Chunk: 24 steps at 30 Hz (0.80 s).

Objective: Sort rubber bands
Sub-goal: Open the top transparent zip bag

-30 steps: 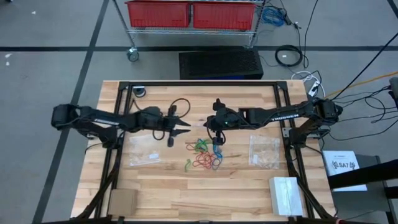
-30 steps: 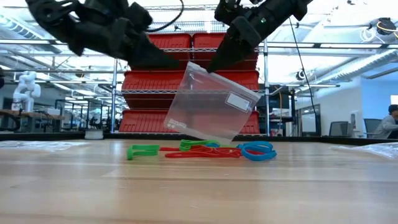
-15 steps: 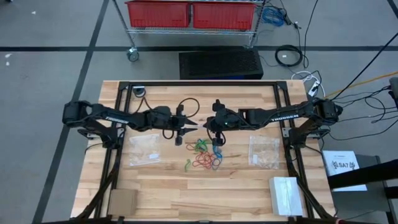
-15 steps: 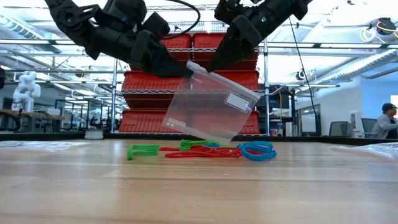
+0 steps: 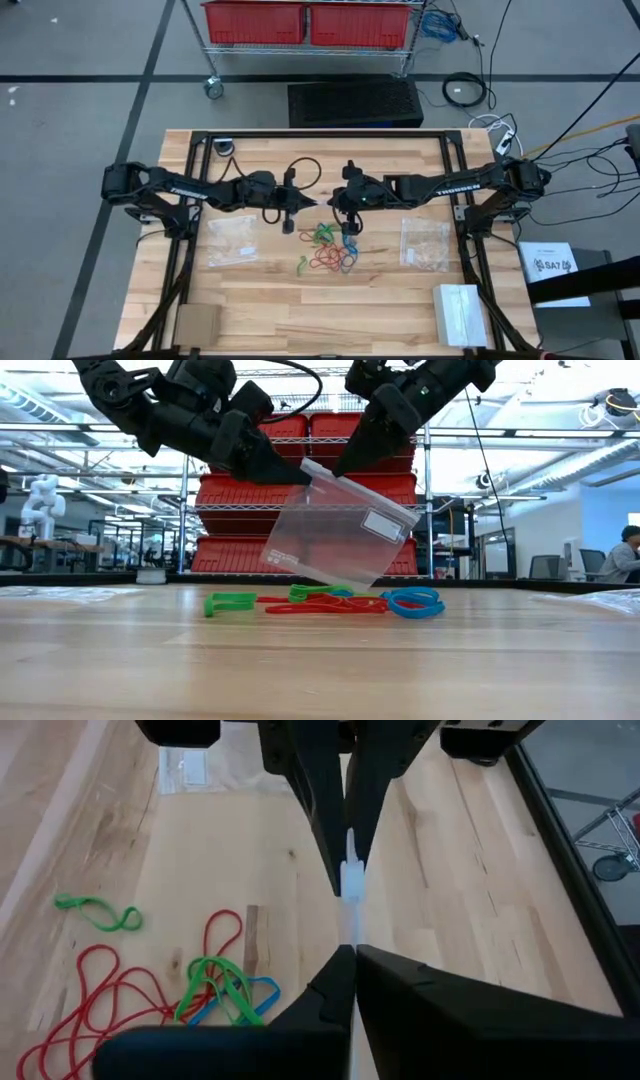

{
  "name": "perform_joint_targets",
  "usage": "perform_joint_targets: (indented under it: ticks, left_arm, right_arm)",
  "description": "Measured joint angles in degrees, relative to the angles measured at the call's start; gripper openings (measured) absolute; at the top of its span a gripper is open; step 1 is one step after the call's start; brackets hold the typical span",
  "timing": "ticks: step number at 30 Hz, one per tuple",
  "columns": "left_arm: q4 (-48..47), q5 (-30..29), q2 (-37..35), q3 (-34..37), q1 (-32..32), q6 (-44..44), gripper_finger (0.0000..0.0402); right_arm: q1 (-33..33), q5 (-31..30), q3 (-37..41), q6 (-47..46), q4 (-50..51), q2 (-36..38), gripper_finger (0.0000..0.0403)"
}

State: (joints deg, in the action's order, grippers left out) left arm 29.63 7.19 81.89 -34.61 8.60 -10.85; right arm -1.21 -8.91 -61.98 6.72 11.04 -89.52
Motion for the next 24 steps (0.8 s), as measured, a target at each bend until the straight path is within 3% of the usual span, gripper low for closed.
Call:
perform_joint_targets:
  ticks: [12,24]
  left_arm:
    - [-0.09,-0.01,-0.02,0.02,-0.86,-0.24,0.0002]
    - [-0.13,-0.64,-0.04,0.07,-0.87,-0.02,0.0001]
  right_arm:
    - [-0.02,0.00,0.00,-1.55,-6.68,-0.35,0.0098]
    - [-0.09,0.28,0.00,-3.04,-7.00,-3.14,0.0106]
